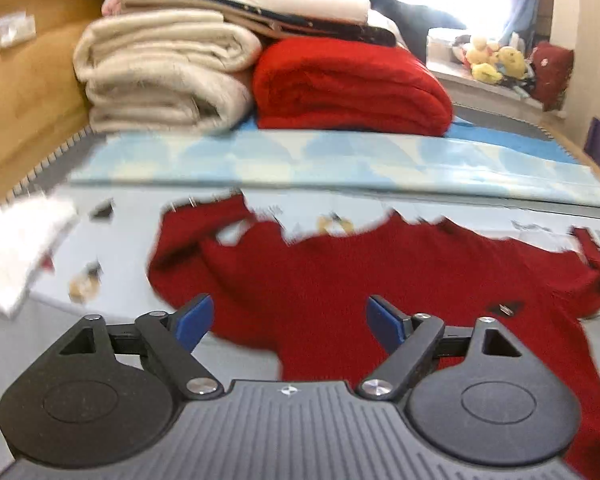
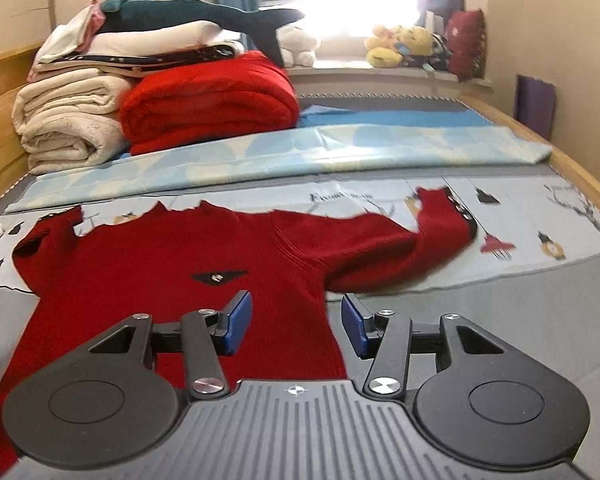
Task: Fold small clothes
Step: 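Move the left tool to the black-cuffed sleeve and grasp the cuff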
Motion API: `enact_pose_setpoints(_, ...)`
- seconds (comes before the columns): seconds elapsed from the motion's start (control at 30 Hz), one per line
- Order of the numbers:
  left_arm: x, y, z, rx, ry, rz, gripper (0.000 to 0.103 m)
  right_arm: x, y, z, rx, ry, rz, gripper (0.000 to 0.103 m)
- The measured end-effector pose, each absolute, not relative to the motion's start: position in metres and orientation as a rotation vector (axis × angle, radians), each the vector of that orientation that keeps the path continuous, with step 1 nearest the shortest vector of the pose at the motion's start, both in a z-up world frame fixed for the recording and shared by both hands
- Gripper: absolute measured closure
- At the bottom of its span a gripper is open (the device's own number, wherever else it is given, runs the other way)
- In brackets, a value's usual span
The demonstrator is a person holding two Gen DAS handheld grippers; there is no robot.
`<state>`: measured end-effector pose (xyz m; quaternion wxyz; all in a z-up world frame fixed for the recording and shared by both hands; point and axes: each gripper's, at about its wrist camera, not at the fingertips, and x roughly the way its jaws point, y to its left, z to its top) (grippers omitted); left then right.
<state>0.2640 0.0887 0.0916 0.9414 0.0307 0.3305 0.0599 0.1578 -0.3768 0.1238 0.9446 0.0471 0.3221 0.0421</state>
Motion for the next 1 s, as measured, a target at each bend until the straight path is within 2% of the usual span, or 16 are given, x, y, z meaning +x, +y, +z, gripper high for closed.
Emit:
enact_pose_setpoints(0.13, 0.3, 0.108, 0.085, 0.051, 0.653, 0.193, 0.011, 0.174, -0.362, 0.139, 0.083, 0.662, 0.14, 0.051)
enact_pose_setpoints(0.3, 0.335, 0.139, 0.057, -0.035, 0.756, 0.239, 0.011, 0.22, -0.336, 0.164, 0.071, 0.639, 0.186, 0.051)
enact_pose_setpoints(0.5, 0.361, 0.149, 0.025, 0.087, 0.822, 0.25, 0.011, 0.295, -0.286, 0.173, 0.083, 0.617, 0.288, 0.051)
enact_pose_setpoints(0.67, 0.375, 0.173, 0.01, 0.12, 0.803, 0.303, 0.011, 0.326, -0.255, 0.147, 0.09, 0.6, 0.347, 0.051)
enact_pose_setpoints(0.8, 0.391, 0.194, 0.009, 0.158, 0.73, 0.367, 0.011, 0.339, -0.237, 0.111, 0.101, 0.727, 0.352, 0.051)
enact_pose_setpoints(1.0, 0.427, 0.211, -0.009, 0.255, 0.731, 0.43, 0.011, 0.342, -0.224, 0.1, 0.04, 0.721, 0.39, 0.051)
